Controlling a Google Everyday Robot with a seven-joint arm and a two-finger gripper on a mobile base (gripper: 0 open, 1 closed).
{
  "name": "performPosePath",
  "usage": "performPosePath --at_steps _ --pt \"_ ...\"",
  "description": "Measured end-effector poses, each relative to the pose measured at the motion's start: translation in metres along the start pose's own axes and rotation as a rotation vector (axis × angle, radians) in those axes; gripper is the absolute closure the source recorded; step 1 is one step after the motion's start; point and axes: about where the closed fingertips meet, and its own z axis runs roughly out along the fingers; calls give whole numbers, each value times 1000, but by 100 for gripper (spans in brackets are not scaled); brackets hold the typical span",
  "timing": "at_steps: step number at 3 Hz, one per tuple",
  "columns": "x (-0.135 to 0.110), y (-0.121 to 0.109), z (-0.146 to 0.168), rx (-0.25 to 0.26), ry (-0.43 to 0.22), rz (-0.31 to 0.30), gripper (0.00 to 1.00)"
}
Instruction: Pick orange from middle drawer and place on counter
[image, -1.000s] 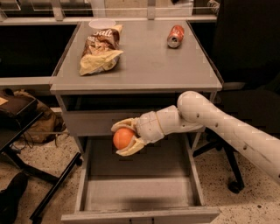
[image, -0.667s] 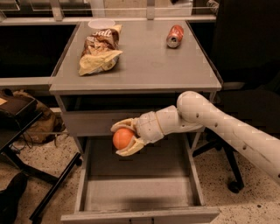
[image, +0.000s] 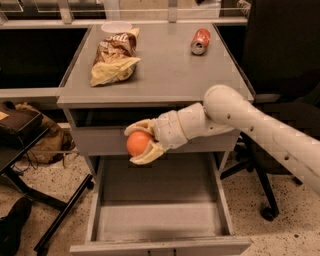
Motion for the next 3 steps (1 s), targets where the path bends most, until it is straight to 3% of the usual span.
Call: performPosePath --at_steps 2,3 --pt "-78 -50 -42 84 90 -126 100" --pt "-78 -50 -42 84 90 -126 100"
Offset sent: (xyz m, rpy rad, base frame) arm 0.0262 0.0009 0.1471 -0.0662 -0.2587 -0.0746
